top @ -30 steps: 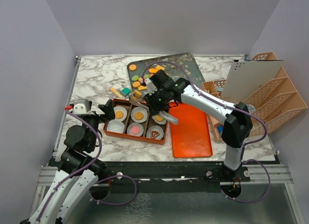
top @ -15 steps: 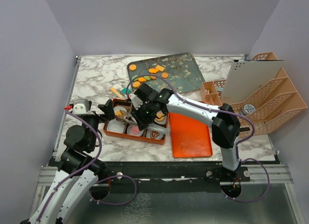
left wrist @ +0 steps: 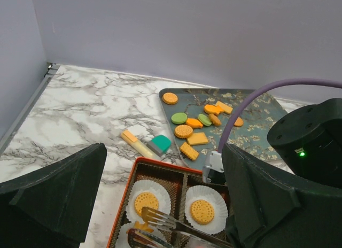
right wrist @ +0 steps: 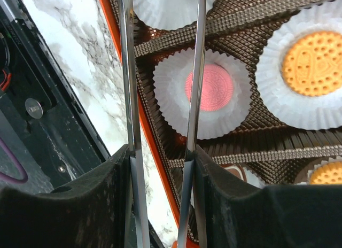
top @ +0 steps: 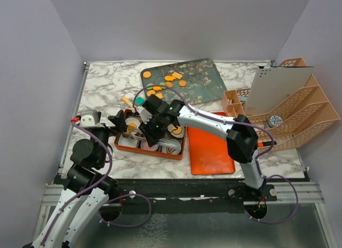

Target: Pack the cookies

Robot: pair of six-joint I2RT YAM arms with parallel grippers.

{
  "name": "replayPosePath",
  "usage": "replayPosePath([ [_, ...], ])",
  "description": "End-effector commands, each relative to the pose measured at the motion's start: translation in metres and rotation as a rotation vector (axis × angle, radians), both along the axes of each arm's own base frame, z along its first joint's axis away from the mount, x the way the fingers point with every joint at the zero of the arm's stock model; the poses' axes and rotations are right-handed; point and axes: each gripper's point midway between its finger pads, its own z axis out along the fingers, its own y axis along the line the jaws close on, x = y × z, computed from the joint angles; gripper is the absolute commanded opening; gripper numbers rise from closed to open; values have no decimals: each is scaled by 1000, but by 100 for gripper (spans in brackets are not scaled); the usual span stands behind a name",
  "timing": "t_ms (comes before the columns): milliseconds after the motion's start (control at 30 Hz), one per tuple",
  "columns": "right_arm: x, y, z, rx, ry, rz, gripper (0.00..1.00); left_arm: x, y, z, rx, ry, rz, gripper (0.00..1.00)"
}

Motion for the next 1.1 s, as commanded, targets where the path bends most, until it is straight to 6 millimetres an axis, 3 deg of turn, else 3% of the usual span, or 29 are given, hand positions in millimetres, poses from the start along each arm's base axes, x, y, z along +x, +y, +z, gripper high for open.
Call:
replayPosePath([
  [0, -11, 14, 2, 27, 18, 62, 16, -1, 3, 2, -5, -14, 12, 99],
  [600, -18, 14, -15, -20, 38, 83, 22, -2, 4, 3, -7, -17, 12, 99],
  [1067, -14, 18, -12, -3, 18, 73, 52, -2, 3, 3, -7, -19, 9, 99],
])
